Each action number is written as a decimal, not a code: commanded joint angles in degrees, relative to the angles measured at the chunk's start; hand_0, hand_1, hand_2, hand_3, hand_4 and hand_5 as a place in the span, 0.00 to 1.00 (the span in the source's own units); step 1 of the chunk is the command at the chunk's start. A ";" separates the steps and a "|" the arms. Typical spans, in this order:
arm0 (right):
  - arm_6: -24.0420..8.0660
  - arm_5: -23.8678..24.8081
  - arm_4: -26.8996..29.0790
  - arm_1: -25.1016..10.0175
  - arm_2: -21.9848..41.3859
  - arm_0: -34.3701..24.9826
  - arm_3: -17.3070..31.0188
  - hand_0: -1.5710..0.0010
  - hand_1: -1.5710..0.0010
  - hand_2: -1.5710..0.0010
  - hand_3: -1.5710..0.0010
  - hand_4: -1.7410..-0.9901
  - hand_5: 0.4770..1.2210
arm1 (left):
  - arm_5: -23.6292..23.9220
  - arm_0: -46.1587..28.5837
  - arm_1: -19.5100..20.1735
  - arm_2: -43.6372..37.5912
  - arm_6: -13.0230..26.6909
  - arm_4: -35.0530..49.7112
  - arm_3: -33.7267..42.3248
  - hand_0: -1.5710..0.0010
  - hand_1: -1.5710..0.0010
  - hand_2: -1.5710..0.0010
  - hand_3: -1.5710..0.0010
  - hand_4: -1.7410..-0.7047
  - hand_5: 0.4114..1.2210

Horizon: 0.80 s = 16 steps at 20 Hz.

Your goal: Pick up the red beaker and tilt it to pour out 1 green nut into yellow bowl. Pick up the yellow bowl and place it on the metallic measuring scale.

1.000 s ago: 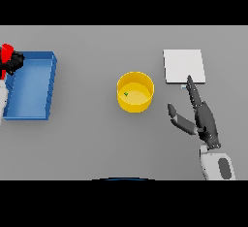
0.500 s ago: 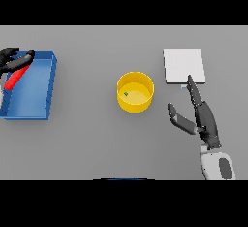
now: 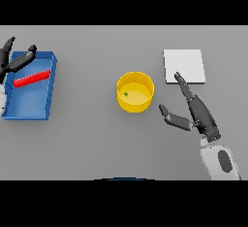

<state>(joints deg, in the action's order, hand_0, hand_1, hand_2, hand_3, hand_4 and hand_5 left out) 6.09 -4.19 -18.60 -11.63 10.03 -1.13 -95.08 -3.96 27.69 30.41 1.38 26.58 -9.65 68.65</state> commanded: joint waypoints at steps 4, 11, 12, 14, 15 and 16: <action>-2.18 -2.73 -11.09 -6.49 5.46 -7.66 3.00 1.00 1.00 1.00 1.00 0.81 0.21 | 0.14 -0.53 -1.03 0.40 0.48 0.33 0.90 0.99 0.99 0.99 0.99 0.91 0.33; 3.21 -10.07 -22.73 -12.97 15.35 -20.28 9.11 1.00 1.00 1.00 1.00 0.76 0.22 | -0.83 -1.08 -0.28 -0.41 1.47 1.38 1.69 1.00 1.00 1.00 1.00 0.90 0.34; 3.45 -10.79 -23.98 -12.82 16.70 -22.06 10.82 1.00 1.00 1.00 1.00 0.77 0.22 | -0.97 -1.35 -0.54 -0.23 1.41 1.52 2.02 1.00 1.00 1.00 1.00 0.90 0.34; 4.84 -11.29 -26.11 -12.52 18.99 -24.47 13.74 1.00 1.00 1.00 1.00 0.78 0.22 | -0.89 -0.93 -0.55 -0.17 0.73 1.15 1.17 1.00 1.00 1.00 1.00 0.90 0.35; 5.75 -11.92 -26.74 -12.43 20.01 -25.75 15.01 1.00 1.00 1.00 1.00 0.78 0.22 | -1.02 -0.97 -0.45 -0.33 0.68 1.30 1.07 1.00 1.00 1.00 1.00 0.90 0.35; 6.71 -12.43 -27.52 -12.50 21.03 -26.76 16.26 1.00 1.00 1.00 1.00 0.78 0.22 | -1.03 -0.60 -0.66 -0.10 0.74 1.14 0.98 1.00 1.00 1.00 1.00 0.90 0.35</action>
<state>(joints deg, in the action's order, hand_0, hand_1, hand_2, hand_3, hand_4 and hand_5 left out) 12.75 -16.62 -46.12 -24.12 31.07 -27.90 -78.82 -4.99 27.11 29.74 1.29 27.33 -8.50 69.64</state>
